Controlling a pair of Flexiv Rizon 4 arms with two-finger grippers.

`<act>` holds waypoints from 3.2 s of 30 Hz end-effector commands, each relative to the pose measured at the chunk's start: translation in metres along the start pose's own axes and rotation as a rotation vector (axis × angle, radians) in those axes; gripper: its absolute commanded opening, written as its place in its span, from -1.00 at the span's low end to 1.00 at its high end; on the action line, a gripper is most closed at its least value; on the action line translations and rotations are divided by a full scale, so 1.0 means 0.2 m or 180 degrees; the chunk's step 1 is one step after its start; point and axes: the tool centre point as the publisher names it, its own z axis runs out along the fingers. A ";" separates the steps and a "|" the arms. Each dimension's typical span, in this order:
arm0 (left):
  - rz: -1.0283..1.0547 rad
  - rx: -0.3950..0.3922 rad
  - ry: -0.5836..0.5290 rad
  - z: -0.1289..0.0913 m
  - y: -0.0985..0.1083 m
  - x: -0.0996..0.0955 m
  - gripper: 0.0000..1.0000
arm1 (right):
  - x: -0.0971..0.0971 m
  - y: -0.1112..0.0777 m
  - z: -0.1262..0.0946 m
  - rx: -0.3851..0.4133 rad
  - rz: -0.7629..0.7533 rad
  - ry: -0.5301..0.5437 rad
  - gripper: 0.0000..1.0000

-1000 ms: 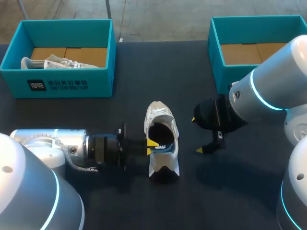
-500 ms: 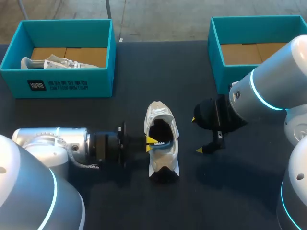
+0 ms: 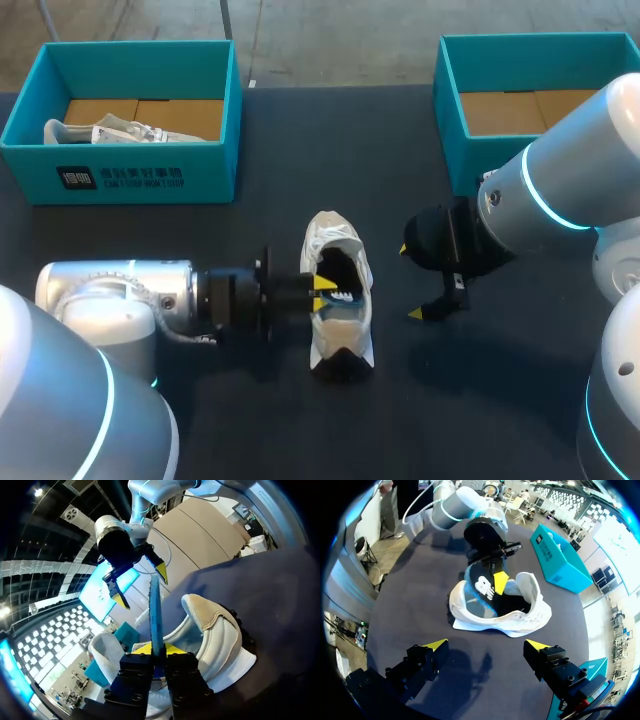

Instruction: Take the shoe out of the shoebox, open the shoe tongue, remove and reinsert the insole, then place the shoe into the shoebox

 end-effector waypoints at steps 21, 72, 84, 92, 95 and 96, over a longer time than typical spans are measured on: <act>0.0039 -0.0011 0.0139 0.01 -0.10 0.08 -1.00 | 0.00 0.00 0.00 -0.0008 -0.0005 0.0002 1.00; 0.0221 -0.0083 0.0079 -0.02 -0.12 0.07 -1.00 | 0.00 0.00 0.00 -0.0008 -0.0005 0.0002 1.00; 0.0117 -0.0141 0.0116 -0.06 -0.11 0.11 -1.00 | 0.00 0.00 0.00 -0.0008 -0.0005 0.0002 1.00; 0.0220 -0.0074 0.0014 -0.07 -0.18 0.04 0.81 | 0.00 0.00 0.00 -0.0008 -0.0005 0.0002 1.00; 0.0270 -0.0052 0.0003 -0.08 -0.21 0.01 0.80 | 0.00 0.00 0.00 -0.0008 -0.0005 0.0002 1.00; 0.0270 -0.0050 0.0002 -0.08 -0.21 0.00 0.75 | 0.00 0.00 0.00 -0.0008 -0.0005 0.0002 1.00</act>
